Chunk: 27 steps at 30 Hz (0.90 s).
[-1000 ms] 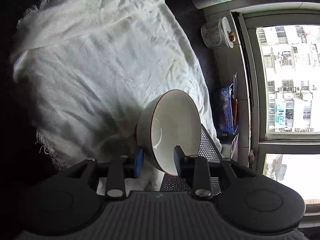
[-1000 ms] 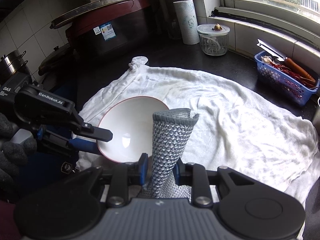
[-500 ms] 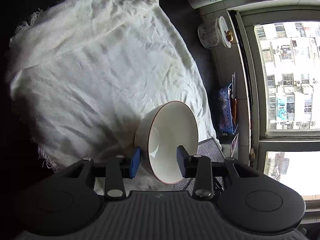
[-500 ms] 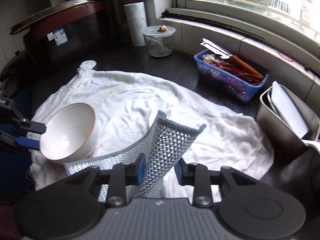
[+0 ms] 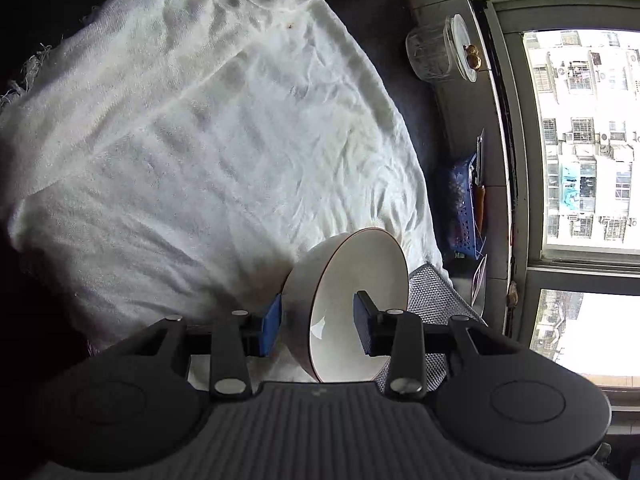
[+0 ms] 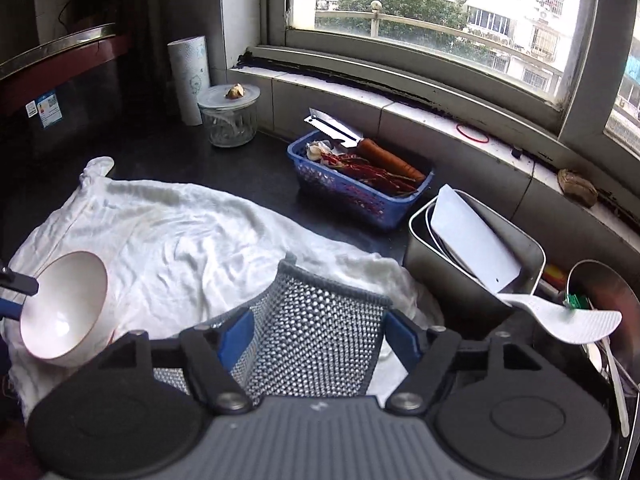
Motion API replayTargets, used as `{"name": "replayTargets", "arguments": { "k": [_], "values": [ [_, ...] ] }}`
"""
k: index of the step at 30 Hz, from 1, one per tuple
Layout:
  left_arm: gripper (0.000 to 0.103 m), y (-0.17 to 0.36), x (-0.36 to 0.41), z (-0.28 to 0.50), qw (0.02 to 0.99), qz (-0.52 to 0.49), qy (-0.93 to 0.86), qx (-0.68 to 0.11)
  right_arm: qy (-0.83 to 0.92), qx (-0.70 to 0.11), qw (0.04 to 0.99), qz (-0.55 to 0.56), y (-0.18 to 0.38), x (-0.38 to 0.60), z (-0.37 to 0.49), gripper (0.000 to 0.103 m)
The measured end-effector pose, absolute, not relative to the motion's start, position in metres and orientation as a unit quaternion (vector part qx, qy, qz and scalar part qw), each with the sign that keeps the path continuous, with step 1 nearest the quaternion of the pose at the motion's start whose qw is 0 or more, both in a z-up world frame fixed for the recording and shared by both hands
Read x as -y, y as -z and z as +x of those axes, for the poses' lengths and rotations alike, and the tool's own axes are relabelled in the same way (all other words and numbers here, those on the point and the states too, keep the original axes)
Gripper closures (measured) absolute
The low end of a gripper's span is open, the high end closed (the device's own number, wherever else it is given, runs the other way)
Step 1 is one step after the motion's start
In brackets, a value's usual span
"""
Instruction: Clean bowl
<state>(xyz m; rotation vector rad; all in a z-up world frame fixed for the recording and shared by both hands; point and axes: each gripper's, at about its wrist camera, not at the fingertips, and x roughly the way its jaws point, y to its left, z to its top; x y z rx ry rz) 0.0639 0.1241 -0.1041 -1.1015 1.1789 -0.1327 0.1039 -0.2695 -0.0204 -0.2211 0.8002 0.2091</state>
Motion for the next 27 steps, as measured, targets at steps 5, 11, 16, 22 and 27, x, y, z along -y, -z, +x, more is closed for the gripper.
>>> {"name": "replayTargets", "arguments": {
  "k": [5, 11, 16, 22, 27],
  "values": [
    [0.066, 0.104, -0.133, 0.069, 0.688, -0.486, 0.067, -0.535, -0.011, -0.363, 0.916, -0.170, 0.004, 0.278, 0.104, 0.021],
    [0.066, 0.106, -0.139, 0.075, 0.684, -0.479, 0.080, -0.544, -0.122, -0.385, 0.891, -0.207, 0.004, 0.236, 0.070, 0.021],
    [0.066, 0.105, -0.141, 0.075, 0.682, -0.471, 0.093, -0.551, -0.211, -0.428, 0.843, -0.248, 0.045, 0.172, 0.044, 0.022],
    [0.066, 0.107, -0.150, 0.070, 0.682, -0.470, 0.093, -0.553, -0.212, -0.431, 0.824, -0.300, 0.083, 0.127, 0.037, 0.044],
    [0.066, 0.108, -0.160, 0.068, 0.682, -0.474, 0.093, -0.549, -0.183, -0.442, 0.826, -0.297, 0.093, 0.131, 0.050, 0.065]
  ]
}}
